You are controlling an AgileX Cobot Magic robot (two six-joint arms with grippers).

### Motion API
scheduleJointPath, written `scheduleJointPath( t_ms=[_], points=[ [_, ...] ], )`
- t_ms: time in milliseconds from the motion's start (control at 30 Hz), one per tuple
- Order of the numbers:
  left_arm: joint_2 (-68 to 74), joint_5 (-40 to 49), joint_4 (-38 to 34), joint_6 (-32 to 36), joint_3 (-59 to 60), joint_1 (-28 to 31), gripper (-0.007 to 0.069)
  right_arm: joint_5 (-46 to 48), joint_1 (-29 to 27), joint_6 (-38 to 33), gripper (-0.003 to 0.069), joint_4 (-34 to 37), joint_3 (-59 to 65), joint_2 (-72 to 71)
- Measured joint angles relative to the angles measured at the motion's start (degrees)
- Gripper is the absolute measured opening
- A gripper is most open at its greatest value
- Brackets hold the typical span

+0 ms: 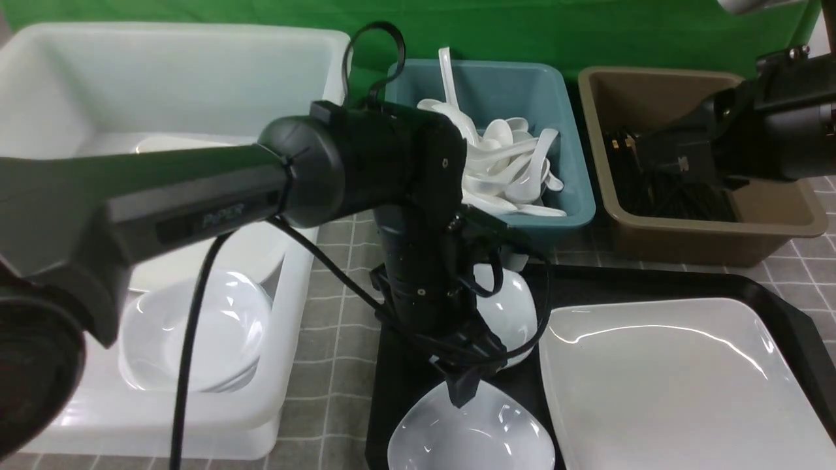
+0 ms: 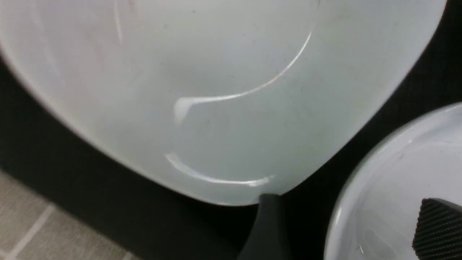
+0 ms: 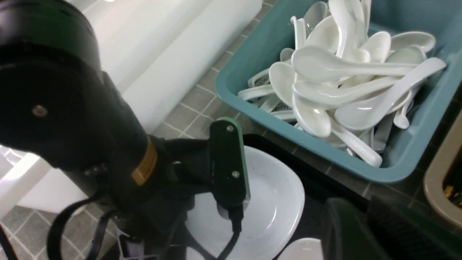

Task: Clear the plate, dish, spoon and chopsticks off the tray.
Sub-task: Use the left arm to grab a small plate from the dinner plate, then use the left arm to put the small plate into the large storage box on the left

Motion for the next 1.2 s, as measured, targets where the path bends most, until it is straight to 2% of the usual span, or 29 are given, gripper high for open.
scheduleJointPath(
  t_ms=[167, 333, 400, 600, 800, 1000, 1200],
  points=[
    [2.28, -0.20, -0.18, 0.31, 0.00, 0.00, 0.0503, 1.54, 0.00, 0.00, 0.0136, 0.00, 0.00, 0.00],
    [3.27, 0.20, -0.77, 0.31, 0.00, 0.00, 0.0444, 8.02, 0.00, 0.76, 0.0120, -0.07, 0.00, 0.00],
    [3.34, 1.23, -0.77, 0.31, 0.00, 0.00, 0.0377, 10.68, 0.00, 2.48, 0.0109, -0.62, 0.00, 0.00],
    [3.34, 4.60, -1.82, 0.35, 0.00, 0.00, 0.0104, 11.59, 0.00, 3.03, 0.0106, -1.88, 0.00, 0.00],
    [2.04, 5.30, -3.23, -1.75, 0.00, 0.06, 0.0090, 12.70, 0.00, 3.10, 0.0106, -2.16, 0.00, 0.00],
    [-4.41, 4.44, -3.24, -4.09, 0.00, 0.37, 0.0032, 16.72, 0.00, 4.25, 0.0105, -2.34, 0.00, 0.00],
    [-10.86, 4.35, -8.41, -4.45, 0.00, 2.55, 0.0031, 18.39, 0.00, 4.33, 0.0105, -2.41, 0.00, -1.29]
  ],
)
